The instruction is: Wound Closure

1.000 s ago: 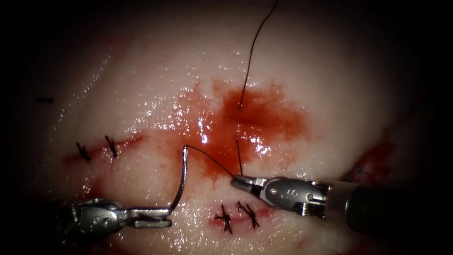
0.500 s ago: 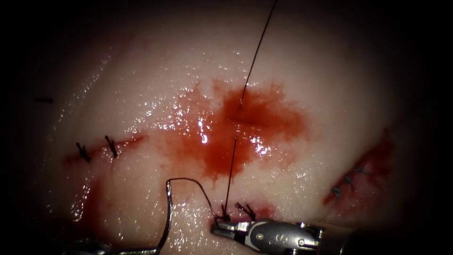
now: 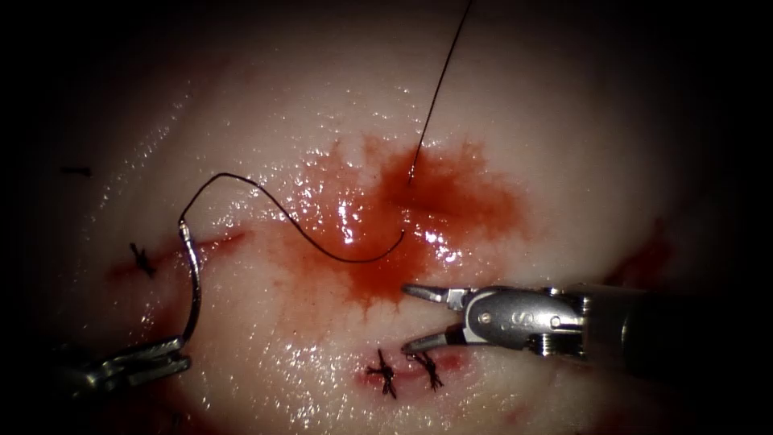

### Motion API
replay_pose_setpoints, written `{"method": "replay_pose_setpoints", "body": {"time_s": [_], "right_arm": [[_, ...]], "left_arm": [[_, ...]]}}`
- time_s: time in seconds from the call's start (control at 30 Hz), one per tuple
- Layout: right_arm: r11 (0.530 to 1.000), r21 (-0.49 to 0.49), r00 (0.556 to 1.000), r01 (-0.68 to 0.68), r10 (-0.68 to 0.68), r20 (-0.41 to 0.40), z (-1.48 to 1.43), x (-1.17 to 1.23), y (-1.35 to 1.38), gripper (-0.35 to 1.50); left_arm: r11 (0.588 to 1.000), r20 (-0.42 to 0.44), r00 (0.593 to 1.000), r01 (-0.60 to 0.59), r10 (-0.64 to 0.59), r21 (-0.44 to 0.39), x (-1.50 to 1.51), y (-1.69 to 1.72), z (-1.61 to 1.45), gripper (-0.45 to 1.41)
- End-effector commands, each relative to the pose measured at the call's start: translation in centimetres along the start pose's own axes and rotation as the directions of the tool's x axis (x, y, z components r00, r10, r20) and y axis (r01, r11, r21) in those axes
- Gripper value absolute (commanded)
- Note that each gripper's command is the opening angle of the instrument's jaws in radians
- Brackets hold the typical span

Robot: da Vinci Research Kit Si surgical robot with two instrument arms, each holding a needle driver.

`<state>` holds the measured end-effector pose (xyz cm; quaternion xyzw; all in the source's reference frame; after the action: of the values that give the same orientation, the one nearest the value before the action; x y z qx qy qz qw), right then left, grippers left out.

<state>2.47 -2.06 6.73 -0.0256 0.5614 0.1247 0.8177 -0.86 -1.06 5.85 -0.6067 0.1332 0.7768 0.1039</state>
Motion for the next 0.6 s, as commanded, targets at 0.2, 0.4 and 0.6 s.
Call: {"method": "replay_pose_setpoints", "body": {"time_s": [0.2, 0.4, 0.6], "right_arm": [[0.993, -0.052, 0.992, 0.104, -0.100, 0.071, 0.40, -0.47, 0.18, 1.33], [0.990, -0.076, 0.989, 0.116, -0.108, 0.100, 0.69, -0.68, 0.24, 1.35], [0.985, -0.065, 0.981, 0.160, -0.151, 0.121, 0.87, -0.75, 0.22, 0.94]], "left_arm": [[1.000, -0.012, 1.000, -0.002, 0.002, 0.004, -0.08, -0.09, 0.12, -0.45], [1.000, -0.010, 1.000, 0.001, -0.001, 0.008, -0.13, -0.13, 0.15, -0.45], [1.000, -0.008, 1.000, -0.001, 0.001, 0.011, -0.13, -0.12, 0.13, -0.45]]}}
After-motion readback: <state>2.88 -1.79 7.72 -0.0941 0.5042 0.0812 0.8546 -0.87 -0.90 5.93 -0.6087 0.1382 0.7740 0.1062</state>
